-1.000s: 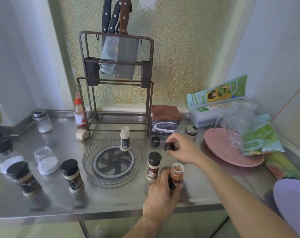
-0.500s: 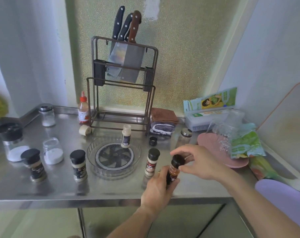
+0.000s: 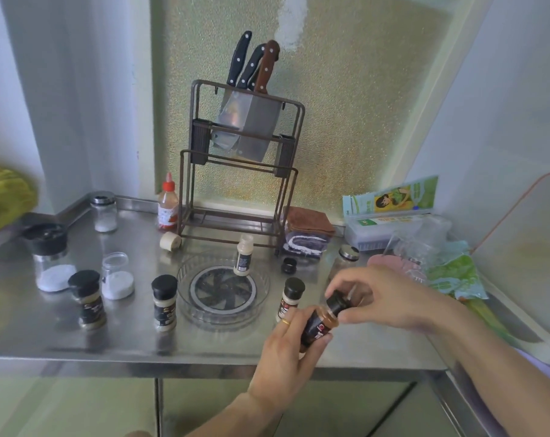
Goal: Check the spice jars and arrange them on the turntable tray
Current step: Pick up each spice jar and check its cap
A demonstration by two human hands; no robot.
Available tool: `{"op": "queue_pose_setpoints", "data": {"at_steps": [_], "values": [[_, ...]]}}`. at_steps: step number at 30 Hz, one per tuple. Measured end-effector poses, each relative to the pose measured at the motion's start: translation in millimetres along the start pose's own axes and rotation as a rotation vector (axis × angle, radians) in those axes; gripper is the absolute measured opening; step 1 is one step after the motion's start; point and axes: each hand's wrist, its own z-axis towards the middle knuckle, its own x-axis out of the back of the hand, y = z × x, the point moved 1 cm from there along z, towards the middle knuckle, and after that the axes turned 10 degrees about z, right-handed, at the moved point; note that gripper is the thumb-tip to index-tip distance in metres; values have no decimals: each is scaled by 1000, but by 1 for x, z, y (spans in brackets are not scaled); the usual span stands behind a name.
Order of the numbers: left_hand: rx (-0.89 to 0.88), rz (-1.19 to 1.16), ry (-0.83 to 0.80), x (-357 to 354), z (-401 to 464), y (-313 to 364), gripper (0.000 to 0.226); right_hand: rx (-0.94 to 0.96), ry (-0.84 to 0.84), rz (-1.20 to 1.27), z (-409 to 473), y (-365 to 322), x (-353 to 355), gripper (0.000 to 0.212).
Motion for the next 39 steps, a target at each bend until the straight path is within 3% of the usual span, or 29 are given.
{"op": "queue_pose_setpoints", "data": {"at_steps": [1, 6, 8, 11, 15, 18, 20, 23, 25, 28, 30, 35, 36, 39], "values": [[-8, -2, 6, 5, 0, 1, 29, -19, 0, 0, 3, -5, -1, 19], [-12, 3, 68, 28, 4, 3, 31, 36, 0, -2, 9, -24, 5, 32], [-24, 11, 54, 36, 7, 4, 34, 44, 0, 64, 12, -30, 8, 18], [-38, 5, 13, 48, 7, 3, 36, 7, -9, 59, 17, -37, 7, 27], [-3, -28, -23, 60, 10, 5, 40, 35, -101, 219, 21, -44, 12, 18], [139, -265, -68, 67, 10, 9, 36, -29, -80, 275, 23, -51, 15, 39], [221, -489, -80, 71, 11, 9, 38, 29, -77, 317, 22, -54, 20, 26], [310, -684, -71, 75, 14, 10, 36, 20, -58, 300, 23, -55, 20, 29], [395, -777, -67, 75, 16, 11, 40, -32, -49, 282, 25, -57, 17, 48], [483, -900, -36, 74, 18, 13, 48, 25, -45, 321, 25, -57, 18, 36], [498, -966, -19, 74, 20, 12, 49, 15, -48, 334, 24, -57, 17, 23], [523, -1034, -58, 77, 20, 15, 31, 53, -37, 278, 22, -59, 15, 41], [531, -1034, -57, 76, 20, 14, 30, 43, -37, 302, 22, -59, 15, 35], [528, -999, -69, 74, 19, 12, 33, -12, -2, 320, 22, -58, 15, 46]]}}
